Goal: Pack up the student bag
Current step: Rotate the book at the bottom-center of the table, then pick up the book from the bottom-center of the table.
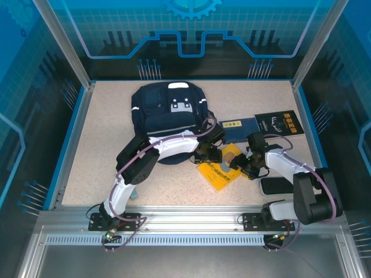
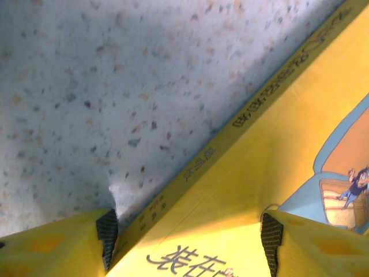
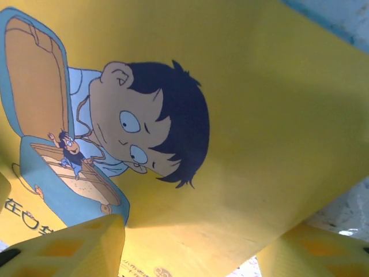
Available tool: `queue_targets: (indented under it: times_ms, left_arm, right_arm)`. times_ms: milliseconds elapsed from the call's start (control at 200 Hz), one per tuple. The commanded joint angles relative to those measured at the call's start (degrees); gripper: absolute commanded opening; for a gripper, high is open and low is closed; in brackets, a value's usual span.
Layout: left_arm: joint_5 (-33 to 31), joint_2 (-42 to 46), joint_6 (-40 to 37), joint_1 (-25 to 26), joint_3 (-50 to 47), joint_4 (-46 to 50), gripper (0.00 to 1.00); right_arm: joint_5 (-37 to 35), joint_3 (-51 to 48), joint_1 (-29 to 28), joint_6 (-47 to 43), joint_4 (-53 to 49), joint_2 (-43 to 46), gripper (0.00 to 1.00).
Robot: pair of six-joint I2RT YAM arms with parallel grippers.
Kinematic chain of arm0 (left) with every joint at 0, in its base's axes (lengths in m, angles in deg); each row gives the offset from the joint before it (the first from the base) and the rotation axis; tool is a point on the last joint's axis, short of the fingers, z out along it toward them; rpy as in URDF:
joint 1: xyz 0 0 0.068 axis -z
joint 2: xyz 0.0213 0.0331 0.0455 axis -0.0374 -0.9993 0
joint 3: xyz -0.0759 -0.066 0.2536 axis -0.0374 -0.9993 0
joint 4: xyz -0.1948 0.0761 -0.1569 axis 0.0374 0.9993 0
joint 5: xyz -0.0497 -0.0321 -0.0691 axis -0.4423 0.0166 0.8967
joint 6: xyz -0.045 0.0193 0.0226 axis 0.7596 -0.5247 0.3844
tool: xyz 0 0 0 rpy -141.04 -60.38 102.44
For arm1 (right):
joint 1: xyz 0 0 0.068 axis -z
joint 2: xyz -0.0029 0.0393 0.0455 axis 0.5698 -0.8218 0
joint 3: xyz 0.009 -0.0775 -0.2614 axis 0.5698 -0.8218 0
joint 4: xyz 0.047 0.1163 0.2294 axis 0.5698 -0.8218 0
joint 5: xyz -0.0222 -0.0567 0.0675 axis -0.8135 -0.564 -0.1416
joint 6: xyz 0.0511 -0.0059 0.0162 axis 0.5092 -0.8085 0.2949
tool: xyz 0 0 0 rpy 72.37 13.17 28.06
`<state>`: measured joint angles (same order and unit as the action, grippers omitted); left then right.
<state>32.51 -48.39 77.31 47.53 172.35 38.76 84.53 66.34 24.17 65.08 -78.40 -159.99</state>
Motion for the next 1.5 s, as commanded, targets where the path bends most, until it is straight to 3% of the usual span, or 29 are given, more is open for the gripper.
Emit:
queue_targets:
  times_ms: [0,300,445,565,915,1080,1256,1391,1496]
  left_arm:
    - [6.1,4.1,3.4,0.9,-3.1,1.2,0.64]
    - [15.1,8.4,10.5,3.8,-10.6,-12.6,0.48]
    - [11.9,8.2,13.4,3.9,-11.1,-13.7,0.43]
    - [8.9,7.6,14.4,4.1,-11.4,-12.5,0.4]
    - [5.0,7.0,17.6,4.3,-11.5,-9.5,0.41]
    - [4.9,6.0,18.1,4.7,-10.8,-8.8,0.37]
    - [7.8,3.7,19.0,4.9,-9.8,-10.2,0.34]
    - [7.4,3.0,19.4,5.0,-9.5,-10.3,0.33]
    - [7.5,2.9,19.3,5.0,-9.7,-10.9,0.32]
  right_arm:
    - [-0.3,2.2,0.7,-2.4,2.6,-4.1,0.57]
    - [3.7,9.4,0.8,-9.8,1.6,-10.1,0.5]
    - [-0.6,11.1,0.8,-10.5,-4.5,-7.7,0.54]
    - [0.1,11.0,0.5,-10.5,-7.3,-7.9,0.55]
    - [-4.8,10.8,-3.0,-10.1,-10.9,-12.5,0.58]
    - [-0.5,12.6,-4.5,-11.0,-11.8,-11.9,0.5]
    - [1.4,18.3,-5.7,-11.0,-19.3,-7.7,0.4]
    - [1.7,19.7,-7.5,-10.9,-21.6,-5.2,0.38]
    - [1.1,19.8,-8.4,-10.9,-21.7,-5.1,0.28]
